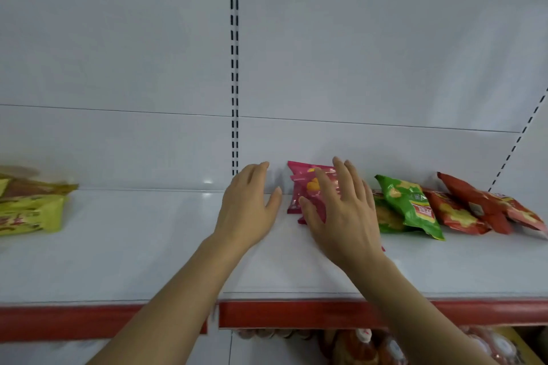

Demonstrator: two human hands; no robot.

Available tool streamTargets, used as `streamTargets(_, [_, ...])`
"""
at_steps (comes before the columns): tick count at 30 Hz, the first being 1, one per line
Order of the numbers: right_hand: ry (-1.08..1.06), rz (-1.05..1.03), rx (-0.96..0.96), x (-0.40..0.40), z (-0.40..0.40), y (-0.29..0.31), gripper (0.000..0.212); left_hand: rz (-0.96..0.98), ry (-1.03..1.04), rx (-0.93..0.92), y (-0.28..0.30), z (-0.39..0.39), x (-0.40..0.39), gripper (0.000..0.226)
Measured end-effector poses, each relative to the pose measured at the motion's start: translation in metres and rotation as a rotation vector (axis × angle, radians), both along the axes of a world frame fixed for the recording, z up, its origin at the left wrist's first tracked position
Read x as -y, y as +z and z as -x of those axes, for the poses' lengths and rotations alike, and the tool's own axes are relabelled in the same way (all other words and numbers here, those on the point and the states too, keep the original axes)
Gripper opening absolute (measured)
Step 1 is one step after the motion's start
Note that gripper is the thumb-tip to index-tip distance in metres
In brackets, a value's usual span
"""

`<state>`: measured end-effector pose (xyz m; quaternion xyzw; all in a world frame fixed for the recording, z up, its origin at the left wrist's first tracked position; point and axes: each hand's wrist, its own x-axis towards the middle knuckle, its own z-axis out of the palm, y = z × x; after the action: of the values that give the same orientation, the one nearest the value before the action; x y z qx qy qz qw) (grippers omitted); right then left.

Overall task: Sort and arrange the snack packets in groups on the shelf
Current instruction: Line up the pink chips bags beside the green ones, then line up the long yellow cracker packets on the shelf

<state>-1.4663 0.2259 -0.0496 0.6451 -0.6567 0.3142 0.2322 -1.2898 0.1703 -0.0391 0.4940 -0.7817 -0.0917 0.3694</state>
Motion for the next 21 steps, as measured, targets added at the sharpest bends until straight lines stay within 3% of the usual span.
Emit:
streamTargets(8, [0.089, -0.060, -0.009, 0.001, -0.134, 0.003, 0.066, 0.093, 0.170, 0.186, 0.001, -0.141, -0.023, 0.067])
streamTargets(21, [0.495, -0.251, -0.077, 0.061, -0.378, 0.005, 0.081, 0.055, 0.558, 0.224, 0.001, -0.389, -0.030, 0.055])
